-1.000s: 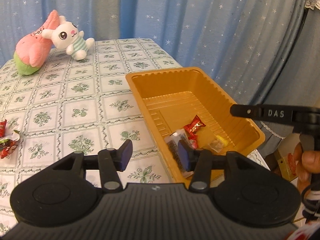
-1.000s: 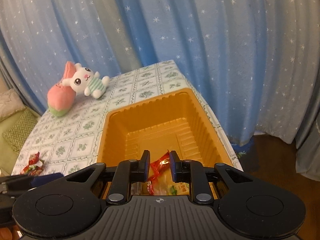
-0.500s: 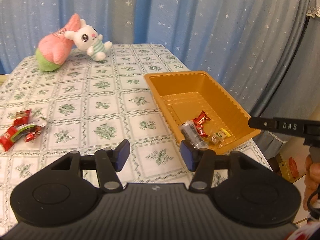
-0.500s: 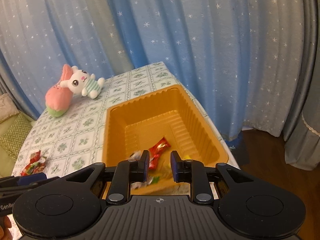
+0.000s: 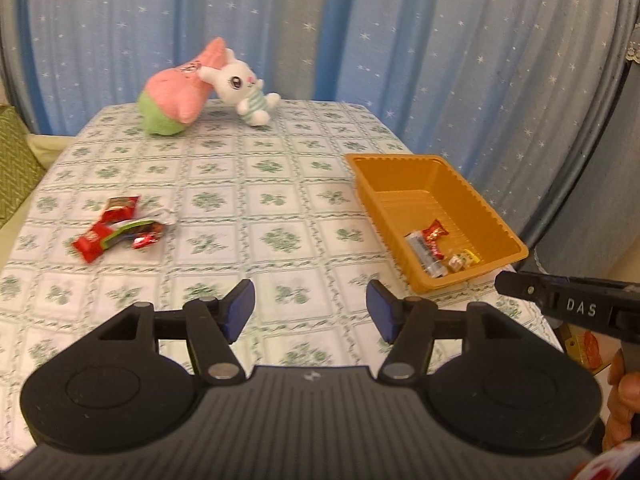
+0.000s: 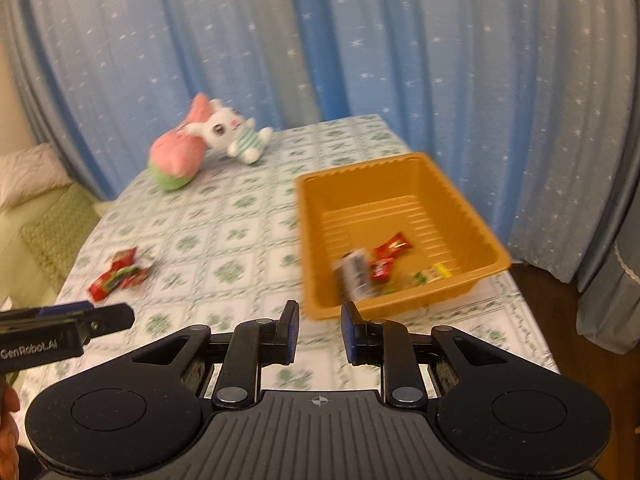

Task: Organize snacks
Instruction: 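Pull both tools back from the tray toward the remaining red snacks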

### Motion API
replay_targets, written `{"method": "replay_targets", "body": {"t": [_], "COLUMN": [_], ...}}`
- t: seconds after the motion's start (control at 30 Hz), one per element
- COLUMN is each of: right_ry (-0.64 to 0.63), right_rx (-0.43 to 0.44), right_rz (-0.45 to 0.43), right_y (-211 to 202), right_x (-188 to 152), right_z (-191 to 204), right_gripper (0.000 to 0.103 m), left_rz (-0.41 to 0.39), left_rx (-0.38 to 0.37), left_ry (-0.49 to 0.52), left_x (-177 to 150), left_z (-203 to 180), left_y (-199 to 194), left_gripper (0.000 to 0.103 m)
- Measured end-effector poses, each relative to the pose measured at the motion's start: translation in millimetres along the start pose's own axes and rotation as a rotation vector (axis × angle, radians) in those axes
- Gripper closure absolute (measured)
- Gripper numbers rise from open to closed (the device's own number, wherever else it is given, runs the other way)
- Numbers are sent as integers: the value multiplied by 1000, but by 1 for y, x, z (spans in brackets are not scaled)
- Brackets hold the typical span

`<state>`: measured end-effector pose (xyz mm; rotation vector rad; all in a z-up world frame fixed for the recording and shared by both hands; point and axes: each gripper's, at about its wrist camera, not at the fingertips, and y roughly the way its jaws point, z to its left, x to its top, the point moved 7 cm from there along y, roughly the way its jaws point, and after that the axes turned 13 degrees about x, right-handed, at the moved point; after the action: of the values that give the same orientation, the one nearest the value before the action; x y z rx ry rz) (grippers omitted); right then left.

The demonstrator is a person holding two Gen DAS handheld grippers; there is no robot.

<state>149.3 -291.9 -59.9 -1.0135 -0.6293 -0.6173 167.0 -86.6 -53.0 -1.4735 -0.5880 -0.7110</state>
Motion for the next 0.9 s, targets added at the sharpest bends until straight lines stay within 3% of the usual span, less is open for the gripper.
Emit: {"method": "replay_targets", "body": {"t": [0.1, 0.17, 0.23, 0.9], "right_ry": [-24, -39, -47, -130], "right_rx": [21, 35, 49, 116], "right_rz": [23, 37, 39, 96], "right_y": [4, 6, 8, 38], "right_x": [-8, -13, -18, -32], "right_z": [20, 33, 44, 112], "right_gripper": [79, 68, 46, 39], "left_rz": [-12, -17, -20, -18], "left_rx": [31, 53, 72, 205], "left_ry": [-3, -4, -12, -101], "left_x": [-4, -5, -7, -25], "left_z": [19, 31, 43, 140], "left_y": [-8, -13, -17, -31], "left_gripper": [40, 39, 37, 20]}}
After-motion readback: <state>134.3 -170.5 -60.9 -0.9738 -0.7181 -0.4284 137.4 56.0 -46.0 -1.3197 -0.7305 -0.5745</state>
